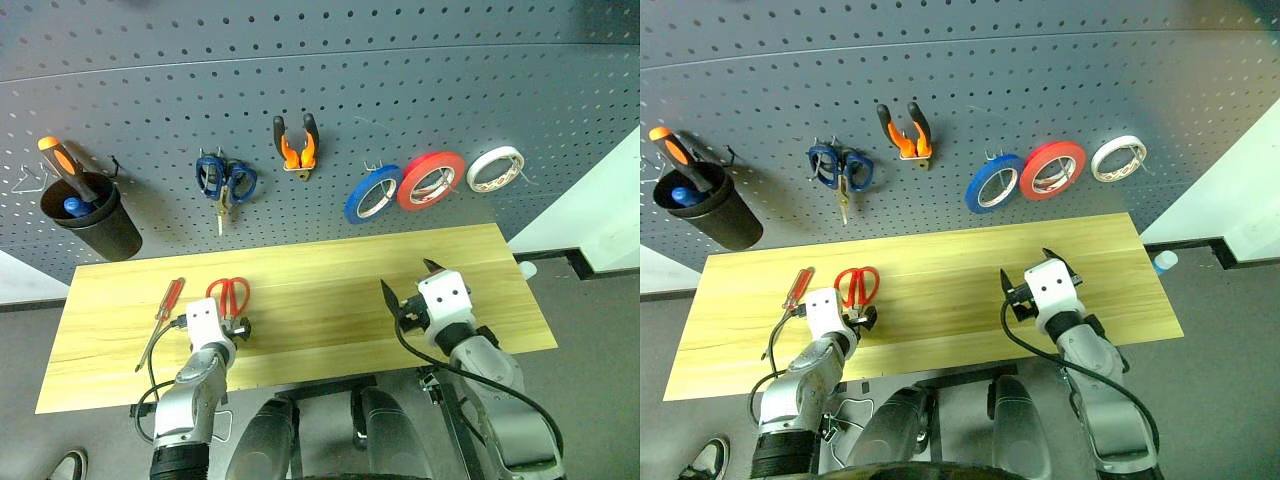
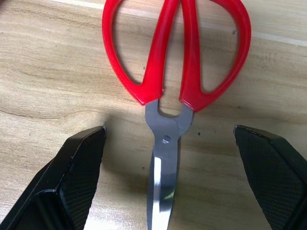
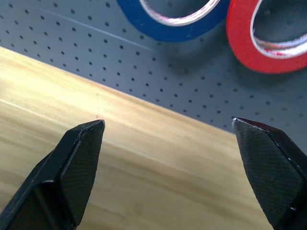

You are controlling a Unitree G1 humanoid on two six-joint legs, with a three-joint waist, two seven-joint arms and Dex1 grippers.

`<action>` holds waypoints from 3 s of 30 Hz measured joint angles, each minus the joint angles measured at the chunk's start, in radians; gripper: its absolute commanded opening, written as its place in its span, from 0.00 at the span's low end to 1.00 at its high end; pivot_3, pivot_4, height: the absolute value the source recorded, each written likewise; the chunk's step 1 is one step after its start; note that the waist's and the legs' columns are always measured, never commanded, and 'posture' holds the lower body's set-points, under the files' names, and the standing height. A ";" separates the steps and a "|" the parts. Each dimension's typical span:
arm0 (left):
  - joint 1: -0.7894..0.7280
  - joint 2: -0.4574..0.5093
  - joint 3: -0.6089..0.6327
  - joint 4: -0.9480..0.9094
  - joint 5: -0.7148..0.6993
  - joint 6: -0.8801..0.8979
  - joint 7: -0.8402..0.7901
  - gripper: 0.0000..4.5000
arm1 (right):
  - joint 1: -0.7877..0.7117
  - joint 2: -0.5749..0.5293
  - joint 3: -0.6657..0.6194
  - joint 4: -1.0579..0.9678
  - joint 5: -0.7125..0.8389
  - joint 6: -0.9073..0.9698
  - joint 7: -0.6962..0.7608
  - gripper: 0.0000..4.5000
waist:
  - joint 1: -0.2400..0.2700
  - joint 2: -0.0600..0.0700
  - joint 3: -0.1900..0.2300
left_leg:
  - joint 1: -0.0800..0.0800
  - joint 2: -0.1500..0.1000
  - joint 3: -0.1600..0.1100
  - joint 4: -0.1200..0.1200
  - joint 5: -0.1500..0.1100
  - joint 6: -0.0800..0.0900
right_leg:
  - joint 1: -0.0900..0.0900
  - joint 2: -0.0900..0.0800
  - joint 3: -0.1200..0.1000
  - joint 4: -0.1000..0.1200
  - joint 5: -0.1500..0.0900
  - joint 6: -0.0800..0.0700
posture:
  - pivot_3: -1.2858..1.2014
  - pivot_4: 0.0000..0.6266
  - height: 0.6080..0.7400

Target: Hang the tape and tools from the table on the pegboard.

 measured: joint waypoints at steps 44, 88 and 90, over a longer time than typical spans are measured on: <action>-0.102 -0.014 -0.015 0.007 0.110 0.248 0.046 0.99 | 0.147 -0.259 0.106 -0.242 0.150 0.225 0.241 0.99 | -0.020 0.010 -0.005 | 0.004 0.000 -0.002 -0.001 -0.002 0.003 | 0.009 -0.001 -0.002 -0.009 -0.002 0.010 | 0.50 0.42 0.90; -0.048 0.009 -0.094 -0.079 0.131 0.286 -0.042 0.05 | 0.129 -0.309 0.086 -0.299 0.188 0.217 0.278 1.00 | -0.021 0.012 -0.004 | 0.001 0.000 -0.002 -0.005 -0.004 0.004 | 0.008 -0.002 -0.002 -0.015 -0.004 0.013 | 0.51 0.40 0.90; -0.031 0.026 -0.122 -0.099 0.139 0.283 -0.055 0.05 | 0.126 -0.310 0.083 -0.298 0.189 0.210 0.280 1.00 | -0.020 0.012 -0.004 | 0.001 0.000 -0.002 -0.005 -0.004 0.005 | 0.008 -0.002 -0.002 -0.016 -0.004 0.013 | 0.51 0.39 0.90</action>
